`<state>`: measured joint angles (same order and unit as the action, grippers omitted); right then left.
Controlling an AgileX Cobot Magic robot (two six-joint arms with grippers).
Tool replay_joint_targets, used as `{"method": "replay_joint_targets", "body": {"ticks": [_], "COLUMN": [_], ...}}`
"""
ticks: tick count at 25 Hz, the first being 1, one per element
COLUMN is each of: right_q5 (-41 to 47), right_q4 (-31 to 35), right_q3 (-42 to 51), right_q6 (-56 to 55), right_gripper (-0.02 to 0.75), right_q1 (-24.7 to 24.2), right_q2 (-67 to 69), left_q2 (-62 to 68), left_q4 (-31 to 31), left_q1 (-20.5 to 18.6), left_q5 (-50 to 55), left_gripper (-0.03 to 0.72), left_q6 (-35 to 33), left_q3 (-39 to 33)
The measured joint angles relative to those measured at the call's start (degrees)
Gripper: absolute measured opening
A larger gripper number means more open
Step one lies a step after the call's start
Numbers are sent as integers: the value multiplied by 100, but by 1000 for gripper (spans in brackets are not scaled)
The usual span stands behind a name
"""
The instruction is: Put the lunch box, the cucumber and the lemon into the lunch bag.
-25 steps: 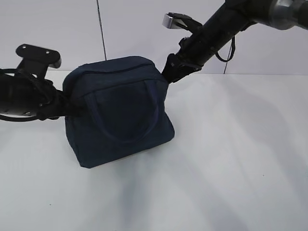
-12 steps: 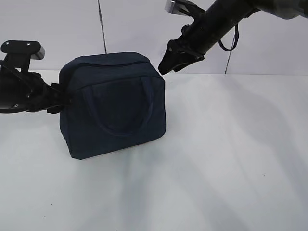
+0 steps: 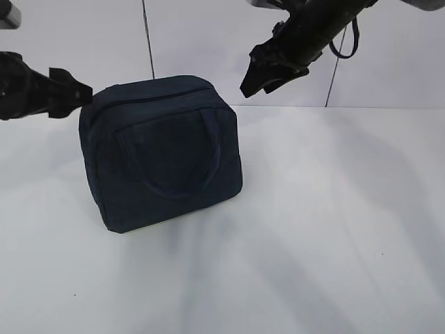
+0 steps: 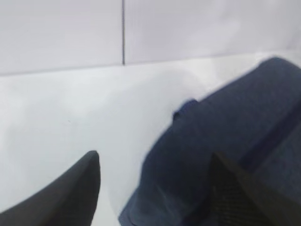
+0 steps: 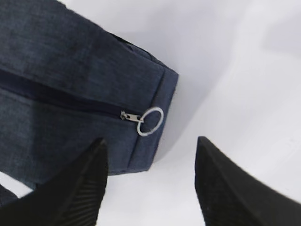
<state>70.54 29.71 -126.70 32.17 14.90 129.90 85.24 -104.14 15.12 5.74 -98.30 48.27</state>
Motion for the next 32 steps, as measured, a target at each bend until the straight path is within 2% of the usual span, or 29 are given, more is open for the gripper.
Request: {"method": "replay_joint_targets", "body": {"ticks": [3,10,20,25,32], "right_q5": [22,61,14,-562,-2413], "right_q4": [-378,-644,-638,-421,188], "right_q3": [0,0,161,1546,4150], "right_q6": [-272,-643,-795,-635,363], "right_gripper": [463,463,463,463,462], "right_q1": [0,0,0,0,0], "right_q2": [-249,-837,-1700,-2358,-3633], "left_q2": [-325,-711,-949,-949,-958], "left_q4": [0,0,0,0,0], "left_q1": [0,0,0,0,76], "left_q5": [-197,-215,-248,-261,-239], "left_gripper": [508,508,508,508,508], "left_q6": [48,134,201,300,300], "left_q3": [0,0,0,0,-175]}}
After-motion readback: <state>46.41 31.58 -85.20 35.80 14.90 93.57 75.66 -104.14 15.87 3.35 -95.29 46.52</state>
